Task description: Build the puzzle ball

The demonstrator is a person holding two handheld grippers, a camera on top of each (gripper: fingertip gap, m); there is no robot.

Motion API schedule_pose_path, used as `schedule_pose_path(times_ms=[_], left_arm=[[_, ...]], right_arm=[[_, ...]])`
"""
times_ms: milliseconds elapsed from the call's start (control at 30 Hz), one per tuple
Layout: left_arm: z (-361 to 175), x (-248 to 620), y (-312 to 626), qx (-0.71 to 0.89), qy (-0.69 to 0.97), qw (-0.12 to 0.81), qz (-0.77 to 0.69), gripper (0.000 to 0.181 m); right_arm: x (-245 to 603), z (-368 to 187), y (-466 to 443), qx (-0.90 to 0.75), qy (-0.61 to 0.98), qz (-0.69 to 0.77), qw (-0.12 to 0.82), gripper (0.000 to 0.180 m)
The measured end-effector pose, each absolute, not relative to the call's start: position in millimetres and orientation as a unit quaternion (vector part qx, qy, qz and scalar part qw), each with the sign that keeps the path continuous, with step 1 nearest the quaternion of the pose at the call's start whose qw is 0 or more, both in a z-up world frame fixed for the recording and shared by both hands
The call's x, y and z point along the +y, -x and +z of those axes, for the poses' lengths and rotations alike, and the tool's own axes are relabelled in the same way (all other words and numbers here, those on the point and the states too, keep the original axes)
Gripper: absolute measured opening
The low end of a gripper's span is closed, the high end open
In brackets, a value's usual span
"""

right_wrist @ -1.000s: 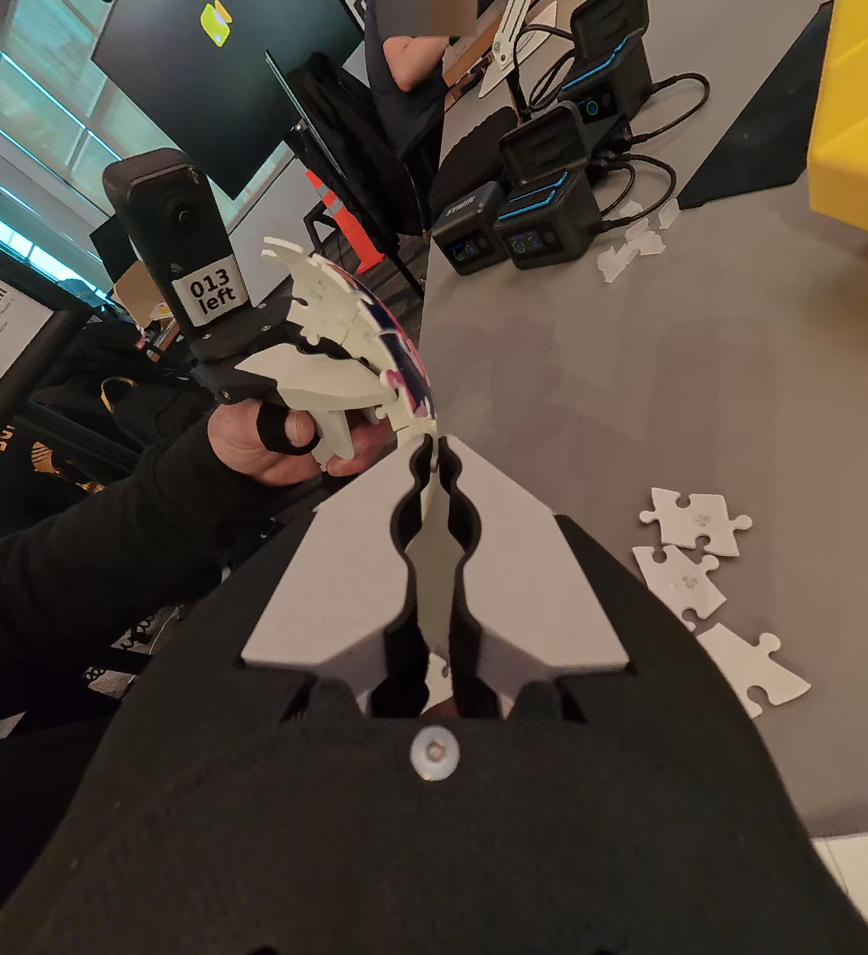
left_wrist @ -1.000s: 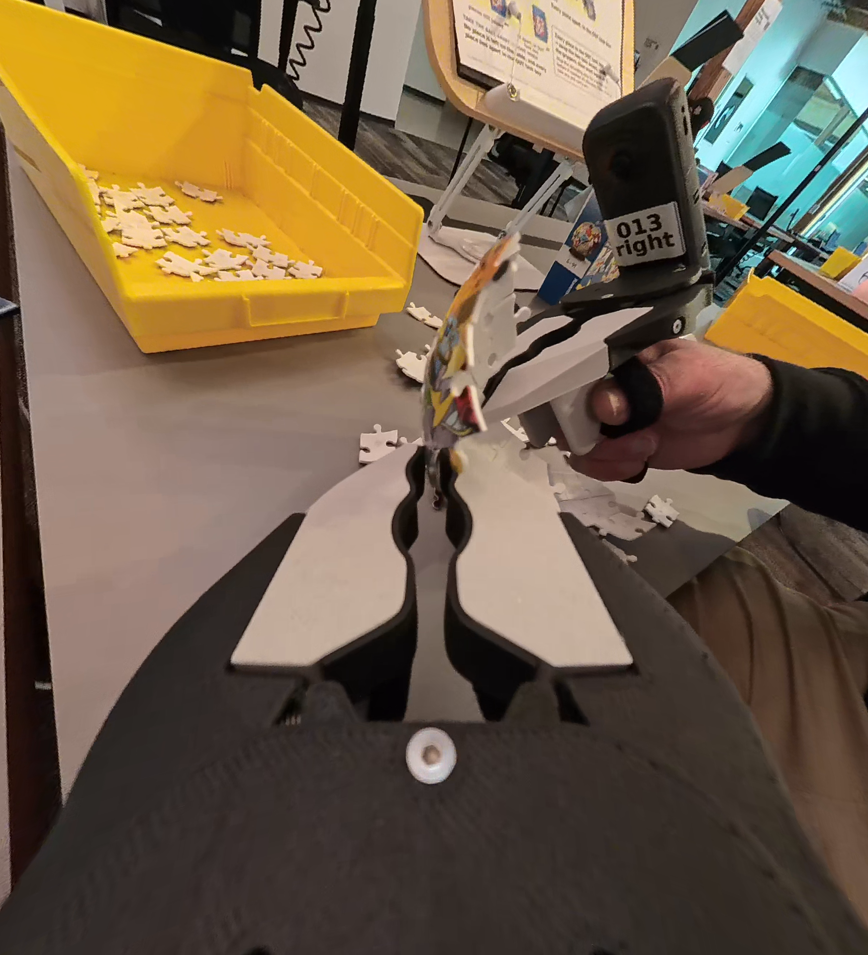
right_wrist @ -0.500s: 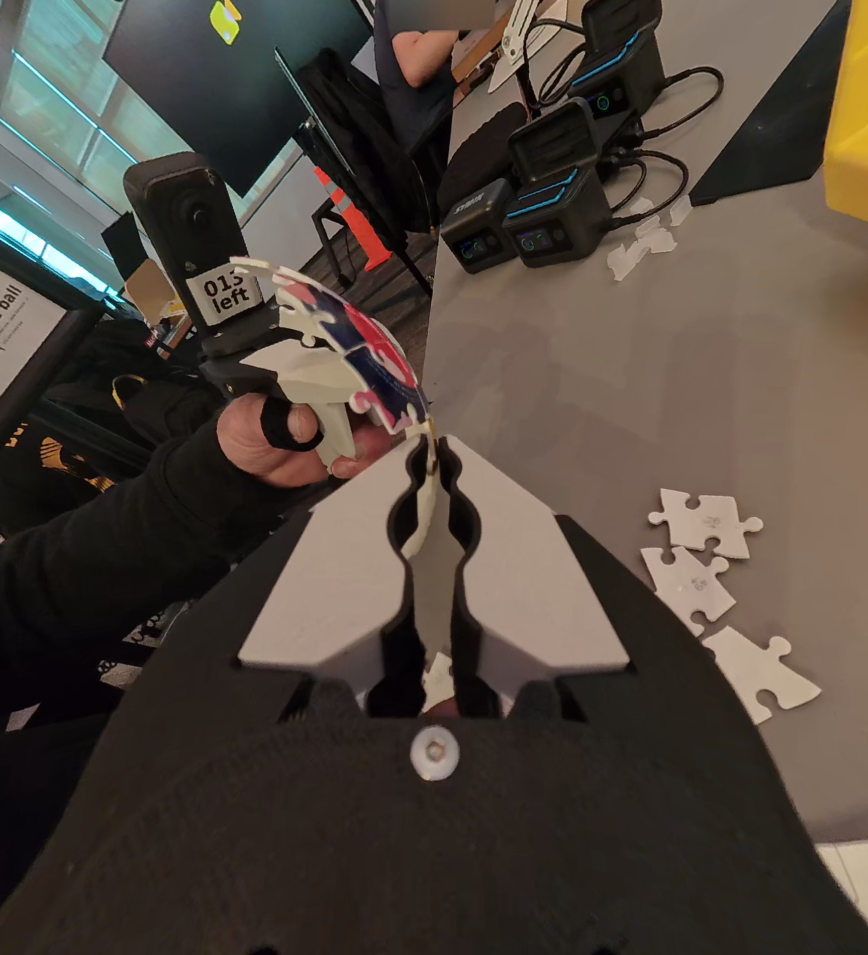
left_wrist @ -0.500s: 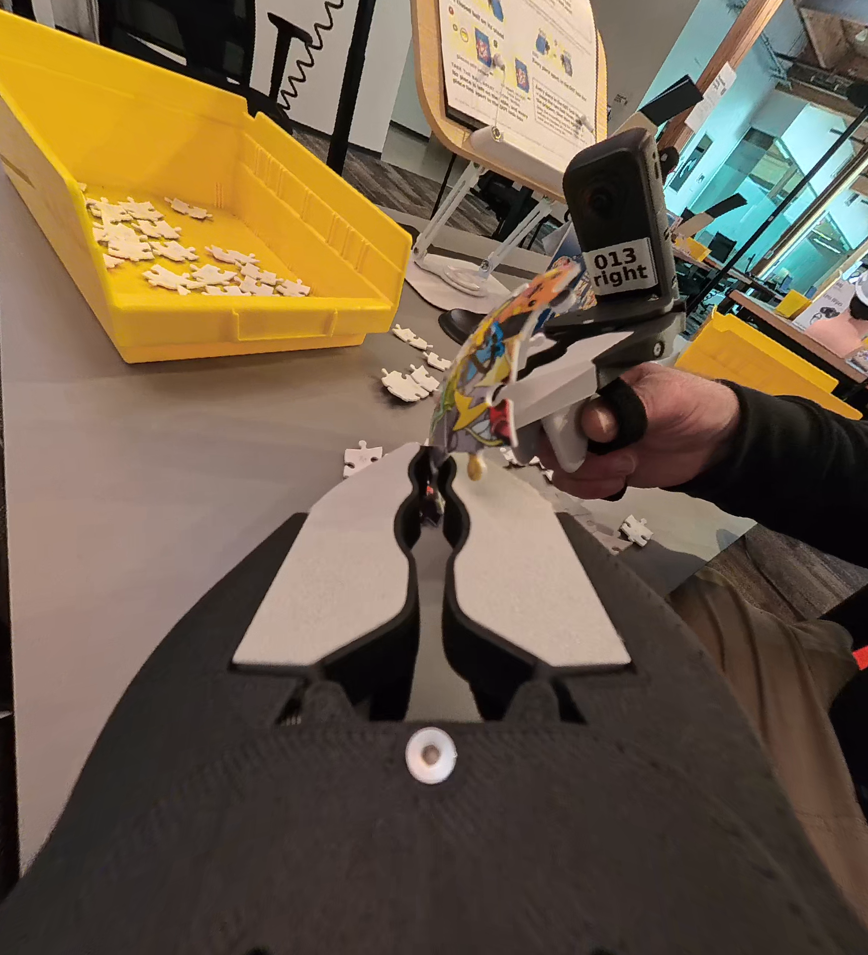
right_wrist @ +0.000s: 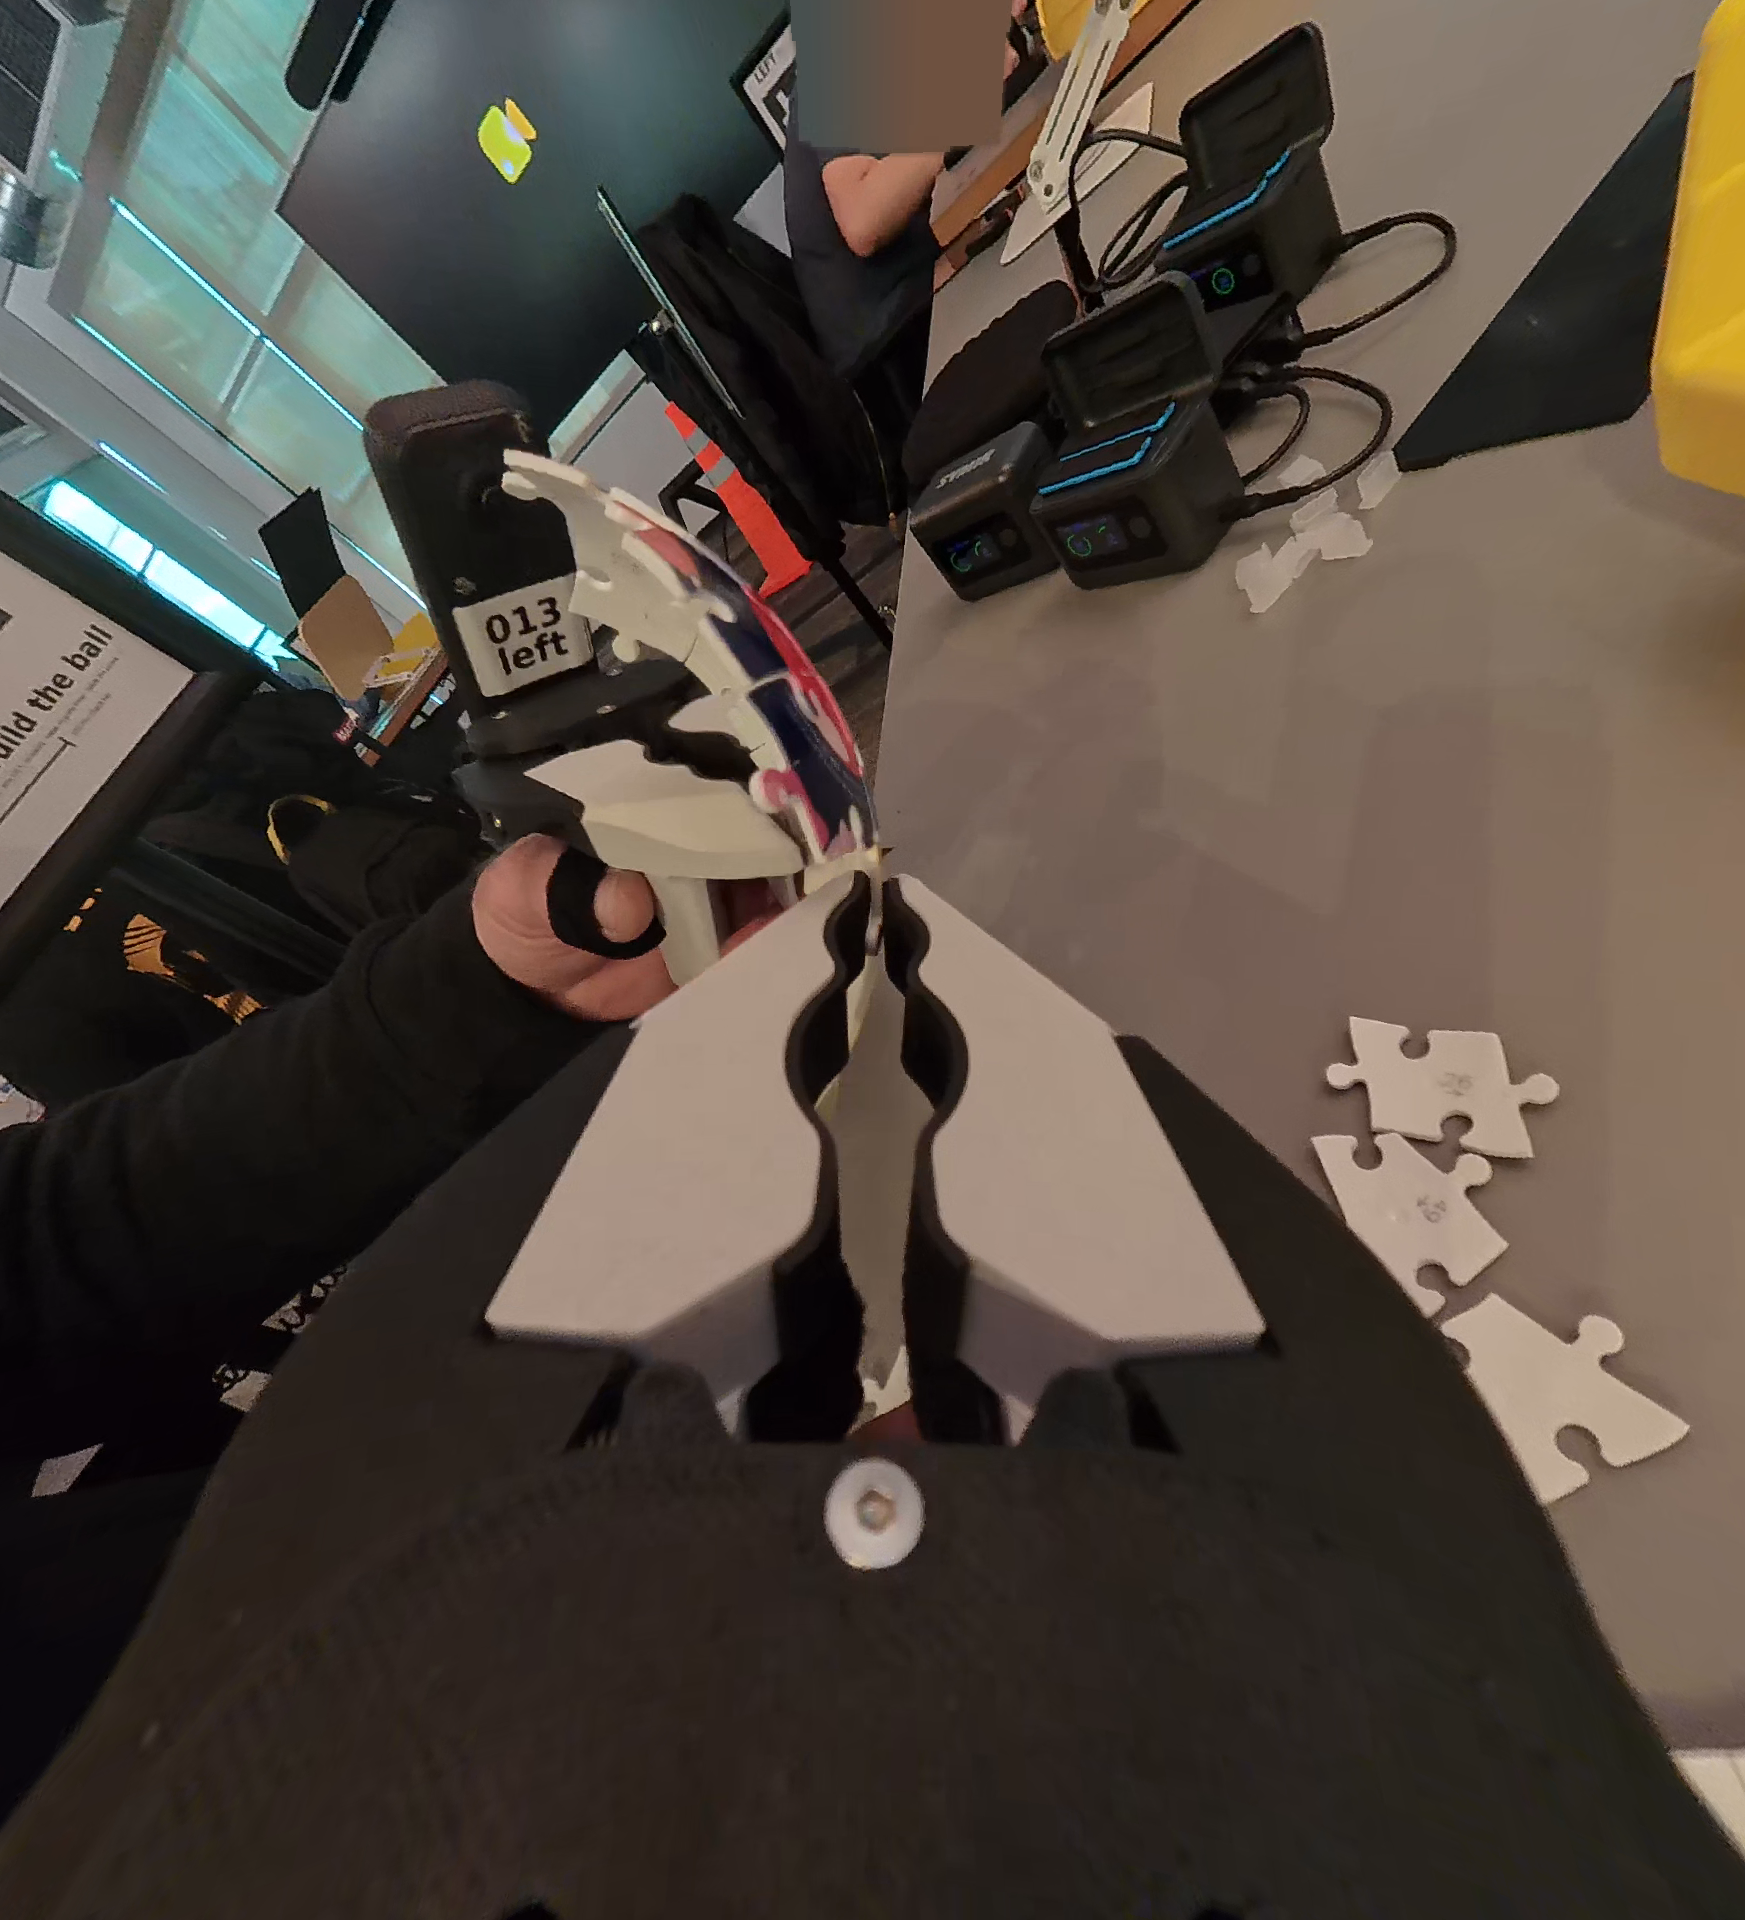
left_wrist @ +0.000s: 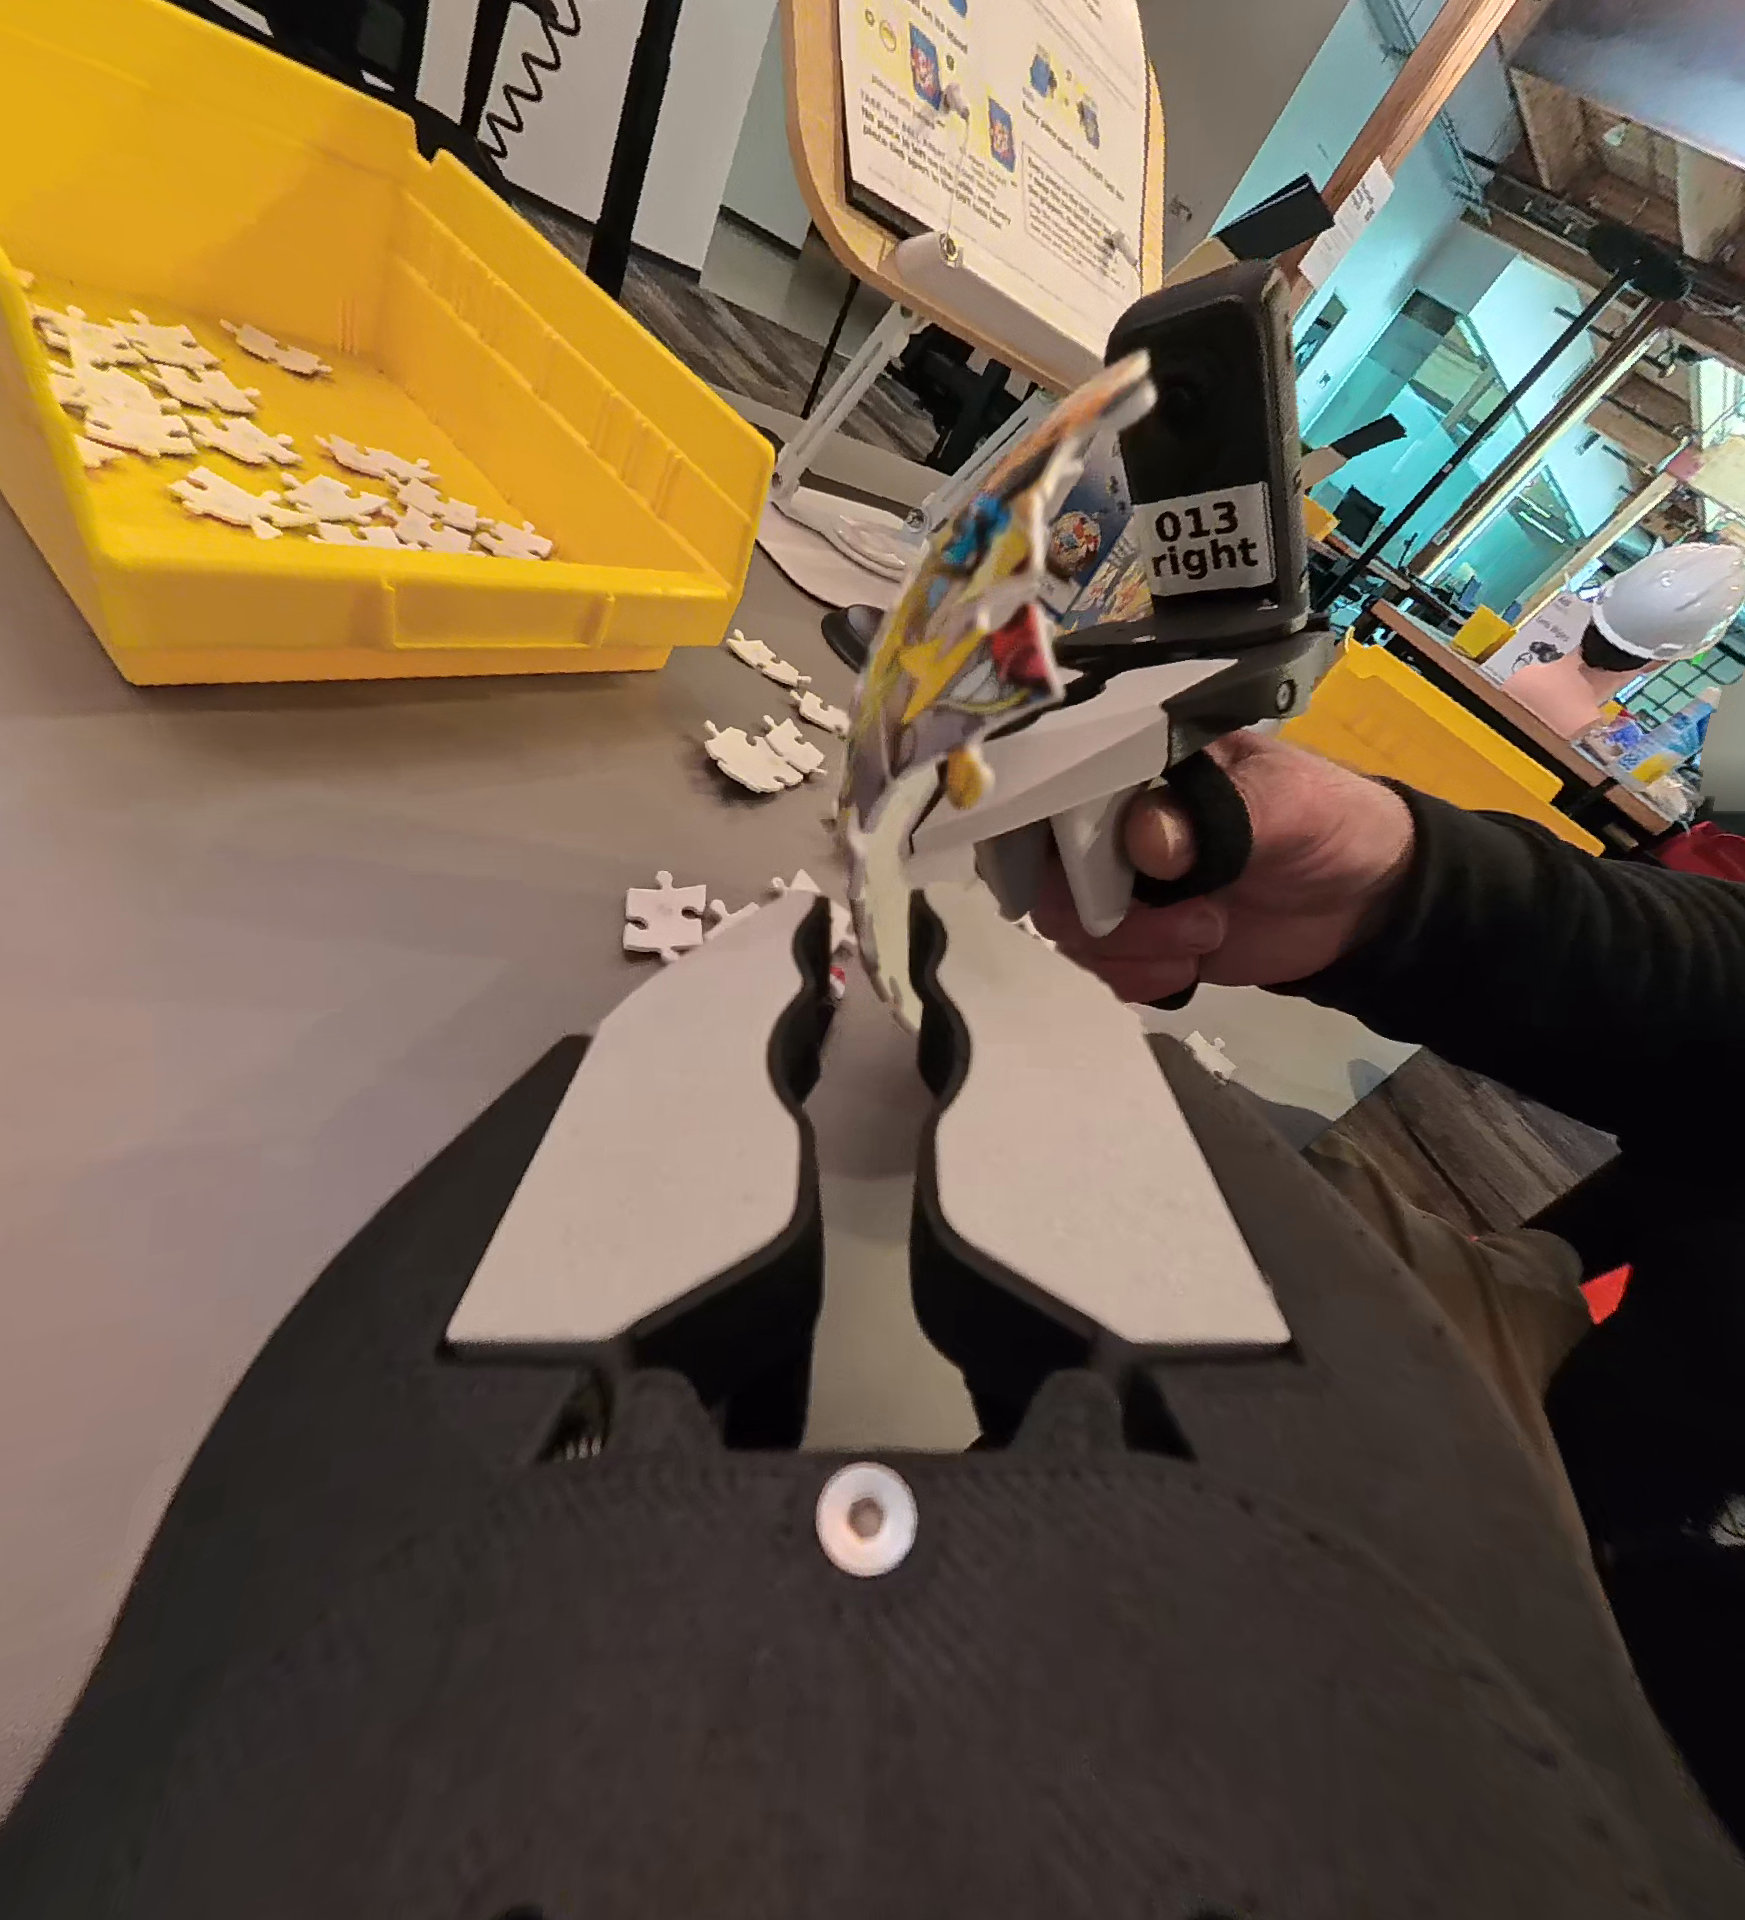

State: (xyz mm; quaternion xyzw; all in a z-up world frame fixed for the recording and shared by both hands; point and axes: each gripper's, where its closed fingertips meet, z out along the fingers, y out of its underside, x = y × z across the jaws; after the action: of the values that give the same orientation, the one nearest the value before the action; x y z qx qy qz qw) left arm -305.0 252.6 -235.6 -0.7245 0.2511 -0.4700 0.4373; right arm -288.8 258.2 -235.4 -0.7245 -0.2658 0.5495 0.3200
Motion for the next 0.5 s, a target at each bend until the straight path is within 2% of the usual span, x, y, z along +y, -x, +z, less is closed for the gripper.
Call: schedule_pose_path(times_ms=[167,500], left_arm=[[-233.6,252.2,304.0,0.24,0.72,0.433,-0.486,0.003],[-230.2,252.7,304.6,0.227,0.716,0.431,-0.5,0.003]], right_arm=[[256.6,-231.3,289.9,-0.269,0.718,0.554,0.326,0.0],[256.9,-227.8,290.1,-0.272,0.714,0.549,0.338,0.0]])
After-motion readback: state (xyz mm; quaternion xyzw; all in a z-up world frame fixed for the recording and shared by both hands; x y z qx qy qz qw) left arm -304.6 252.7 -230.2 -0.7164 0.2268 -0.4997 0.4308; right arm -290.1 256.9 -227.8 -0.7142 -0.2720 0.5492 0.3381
